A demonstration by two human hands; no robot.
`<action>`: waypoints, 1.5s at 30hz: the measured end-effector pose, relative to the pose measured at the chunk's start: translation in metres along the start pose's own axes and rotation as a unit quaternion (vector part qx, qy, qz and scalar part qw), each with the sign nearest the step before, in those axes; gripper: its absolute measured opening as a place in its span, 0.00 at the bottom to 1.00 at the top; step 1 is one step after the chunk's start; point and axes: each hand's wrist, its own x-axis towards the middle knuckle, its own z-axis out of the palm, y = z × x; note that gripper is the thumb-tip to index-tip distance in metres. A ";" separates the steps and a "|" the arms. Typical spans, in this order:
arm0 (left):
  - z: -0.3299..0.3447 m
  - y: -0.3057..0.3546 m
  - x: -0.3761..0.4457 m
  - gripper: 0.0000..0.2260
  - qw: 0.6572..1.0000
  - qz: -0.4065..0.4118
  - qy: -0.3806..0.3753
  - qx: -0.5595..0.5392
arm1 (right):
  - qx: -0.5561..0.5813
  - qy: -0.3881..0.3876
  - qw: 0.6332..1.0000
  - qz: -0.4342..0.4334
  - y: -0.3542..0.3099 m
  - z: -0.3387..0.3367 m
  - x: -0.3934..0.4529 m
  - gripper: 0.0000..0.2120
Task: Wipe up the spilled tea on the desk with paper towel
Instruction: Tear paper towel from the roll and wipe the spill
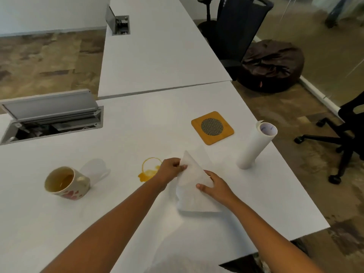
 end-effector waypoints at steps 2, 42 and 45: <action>-0.011 0.000 -0.004 0.06 0.999 0.018 0.031 -0.002 | -0.010 0.005 0.999 -0.043 -0.012 0.003 0.001 0.23; -0.138 -0.188 -0.070 0.24 0.840 0.037 0.208 0.499 | -0.439 0.100 0.875 -0.175 -0.023 0.116 0.121 0.34; -0.139 -0.187 -0.070 0.24 0.842 0.036 0.207 0.497 | -0.458 0.079 0.867 -0.181 -0.034 0.130 0.122 0.36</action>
